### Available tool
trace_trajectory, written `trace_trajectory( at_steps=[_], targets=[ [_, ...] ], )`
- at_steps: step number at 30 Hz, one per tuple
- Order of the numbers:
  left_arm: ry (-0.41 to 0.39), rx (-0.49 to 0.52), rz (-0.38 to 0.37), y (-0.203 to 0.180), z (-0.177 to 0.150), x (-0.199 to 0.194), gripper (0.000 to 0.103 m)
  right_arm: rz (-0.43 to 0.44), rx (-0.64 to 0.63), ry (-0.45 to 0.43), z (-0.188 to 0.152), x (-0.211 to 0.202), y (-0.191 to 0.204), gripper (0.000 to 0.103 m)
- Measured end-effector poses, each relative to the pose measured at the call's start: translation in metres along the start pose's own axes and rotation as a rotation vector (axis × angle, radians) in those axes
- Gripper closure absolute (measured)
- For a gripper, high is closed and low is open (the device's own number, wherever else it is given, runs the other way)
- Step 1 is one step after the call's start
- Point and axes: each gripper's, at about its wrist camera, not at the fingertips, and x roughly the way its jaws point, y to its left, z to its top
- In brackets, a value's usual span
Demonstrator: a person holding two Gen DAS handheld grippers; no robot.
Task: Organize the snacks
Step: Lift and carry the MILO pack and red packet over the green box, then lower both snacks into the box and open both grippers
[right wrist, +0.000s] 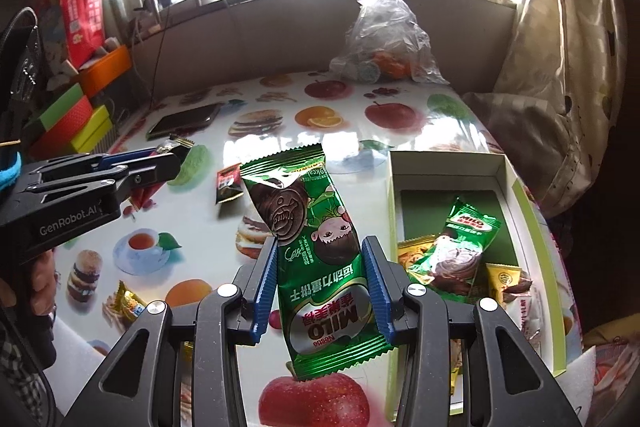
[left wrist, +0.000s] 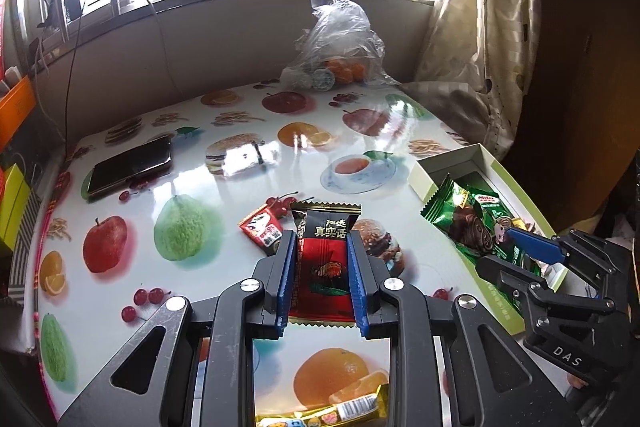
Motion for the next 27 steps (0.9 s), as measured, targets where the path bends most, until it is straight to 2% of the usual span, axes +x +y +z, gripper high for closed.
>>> trace_trajectory(
  at_steps=[15,27],
  targets=[
    [0.015,0.058,-0.087,-0.060,0.017,0.019,0.077,-0.111,0.116,-0.013,-0.009,-0.025,-0.064,0.063],
    [0.074,0.066,-0.143,-0.097,0.027,0.053,0.077,-0.184,0.192,0.012,-0.022,-0.027,-0.105,0.063]
  ],
)
